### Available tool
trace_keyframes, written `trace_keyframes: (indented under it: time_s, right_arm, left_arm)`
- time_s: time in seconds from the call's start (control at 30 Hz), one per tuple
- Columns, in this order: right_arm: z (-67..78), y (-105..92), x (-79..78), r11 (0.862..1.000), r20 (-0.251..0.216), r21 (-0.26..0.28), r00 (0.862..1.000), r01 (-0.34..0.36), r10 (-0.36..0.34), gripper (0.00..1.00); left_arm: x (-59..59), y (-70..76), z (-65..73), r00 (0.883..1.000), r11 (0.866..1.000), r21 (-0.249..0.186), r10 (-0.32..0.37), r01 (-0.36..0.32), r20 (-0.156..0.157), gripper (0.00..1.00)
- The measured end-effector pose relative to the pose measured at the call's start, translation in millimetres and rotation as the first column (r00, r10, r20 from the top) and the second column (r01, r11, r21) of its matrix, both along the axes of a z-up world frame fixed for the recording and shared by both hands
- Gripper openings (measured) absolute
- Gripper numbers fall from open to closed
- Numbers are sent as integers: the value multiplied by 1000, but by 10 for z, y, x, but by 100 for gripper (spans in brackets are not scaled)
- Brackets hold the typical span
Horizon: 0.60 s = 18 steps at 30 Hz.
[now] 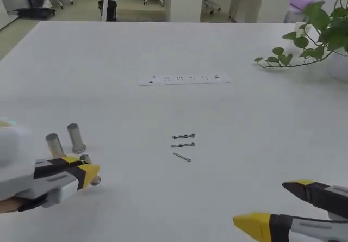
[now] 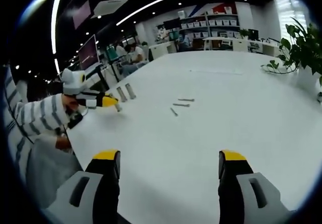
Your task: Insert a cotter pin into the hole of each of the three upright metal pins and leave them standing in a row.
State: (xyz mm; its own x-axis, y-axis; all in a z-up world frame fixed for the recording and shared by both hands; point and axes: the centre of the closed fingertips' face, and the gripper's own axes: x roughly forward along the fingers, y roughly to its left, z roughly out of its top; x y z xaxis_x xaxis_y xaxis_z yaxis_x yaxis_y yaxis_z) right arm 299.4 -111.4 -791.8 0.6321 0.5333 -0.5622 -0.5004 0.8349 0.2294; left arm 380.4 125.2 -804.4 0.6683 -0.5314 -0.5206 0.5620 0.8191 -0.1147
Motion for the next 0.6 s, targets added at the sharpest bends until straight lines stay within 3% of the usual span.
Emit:
trace_keyframes:
  time_s: [0.2,0.47,0.6]
  right_arm:
    - [-1,6,1,1000,10,-11,1000,-16,16,80]
    - [35,21,21,1000,30,24,999,-18,17,72]
    - [20,-2,31,1000,31,2,999,-18,18,72]
  left_arm:
    - [-114,-149,-21,1000,1000,1,-24,24,-10,7]
    - [-200,-305,-54,997,997,16,-72,72,-7,7]
    - [-226,-361,-84,997,997,18,-74,74,-12,7]
